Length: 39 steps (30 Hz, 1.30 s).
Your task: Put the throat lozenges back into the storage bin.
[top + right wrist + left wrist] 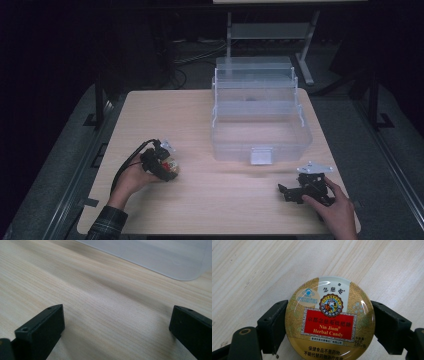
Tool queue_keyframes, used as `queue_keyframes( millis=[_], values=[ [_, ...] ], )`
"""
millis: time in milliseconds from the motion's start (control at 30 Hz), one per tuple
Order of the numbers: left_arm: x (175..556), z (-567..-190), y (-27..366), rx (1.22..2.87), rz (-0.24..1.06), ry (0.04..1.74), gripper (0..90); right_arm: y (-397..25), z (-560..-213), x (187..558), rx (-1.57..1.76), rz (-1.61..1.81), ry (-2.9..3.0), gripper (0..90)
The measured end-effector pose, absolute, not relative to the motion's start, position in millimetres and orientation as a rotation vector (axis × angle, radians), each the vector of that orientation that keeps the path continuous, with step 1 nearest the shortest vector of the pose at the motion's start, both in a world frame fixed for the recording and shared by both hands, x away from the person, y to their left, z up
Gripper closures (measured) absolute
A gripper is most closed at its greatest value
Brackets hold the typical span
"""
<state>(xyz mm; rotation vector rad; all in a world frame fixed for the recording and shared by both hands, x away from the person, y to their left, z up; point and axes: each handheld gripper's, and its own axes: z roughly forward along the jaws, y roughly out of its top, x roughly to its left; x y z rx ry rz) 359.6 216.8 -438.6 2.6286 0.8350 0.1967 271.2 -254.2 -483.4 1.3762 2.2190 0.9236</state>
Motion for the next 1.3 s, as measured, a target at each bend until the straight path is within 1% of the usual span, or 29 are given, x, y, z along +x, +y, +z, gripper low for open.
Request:
queue_keyframes(
  millis=[567, 1300],
  values=[
    [355.7, -426.2, 213.7, 2.59, 0.174, 0.813, 19.9, -254.2, -483.4, 271.2, 1.376, 0.924, 2.219, 0.0],
    [353.6, -405.9, 201.6, 2.569, 0.18, 0.767, 19.9, -254.2, -483.4, 271.2, 1.376, 0.924, 2.219, 0.0]
  ],
)
